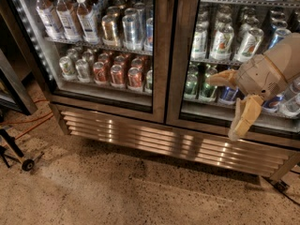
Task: Open left fridge door
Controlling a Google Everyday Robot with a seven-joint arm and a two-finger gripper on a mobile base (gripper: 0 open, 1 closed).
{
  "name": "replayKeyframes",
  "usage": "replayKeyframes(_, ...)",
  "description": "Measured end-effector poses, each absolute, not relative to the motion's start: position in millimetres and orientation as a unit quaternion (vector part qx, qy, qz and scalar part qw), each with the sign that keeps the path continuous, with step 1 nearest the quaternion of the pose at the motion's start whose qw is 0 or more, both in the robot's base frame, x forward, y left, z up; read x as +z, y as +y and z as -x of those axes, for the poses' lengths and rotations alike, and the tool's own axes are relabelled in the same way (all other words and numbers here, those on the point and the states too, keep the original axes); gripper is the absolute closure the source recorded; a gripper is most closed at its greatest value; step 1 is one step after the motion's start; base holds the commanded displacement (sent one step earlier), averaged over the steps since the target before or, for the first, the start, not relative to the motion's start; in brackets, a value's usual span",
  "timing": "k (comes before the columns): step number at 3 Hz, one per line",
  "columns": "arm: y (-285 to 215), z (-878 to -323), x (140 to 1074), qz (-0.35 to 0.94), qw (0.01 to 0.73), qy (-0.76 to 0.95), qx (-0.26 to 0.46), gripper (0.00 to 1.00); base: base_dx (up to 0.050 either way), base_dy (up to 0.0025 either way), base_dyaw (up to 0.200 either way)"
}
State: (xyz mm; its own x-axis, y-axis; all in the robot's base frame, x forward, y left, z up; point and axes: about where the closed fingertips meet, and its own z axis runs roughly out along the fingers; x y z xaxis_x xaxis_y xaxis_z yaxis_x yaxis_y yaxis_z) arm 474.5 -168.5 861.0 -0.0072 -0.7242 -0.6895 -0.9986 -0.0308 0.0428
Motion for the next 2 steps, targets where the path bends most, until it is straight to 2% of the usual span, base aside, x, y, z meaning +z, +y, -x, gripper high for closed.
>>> replayKeyframes(1, -168.5, -474.5, 861.0, 0.661, 0.245, 0.652, 0.281, 0.0, 0.0, 0.0, 0.0)
replayKeyframes(2, -168.9, -474.1, 860.6, 0.637, 0.279, 0.657, 0.291, 0.0, 0.0, 0.0, 0.0)
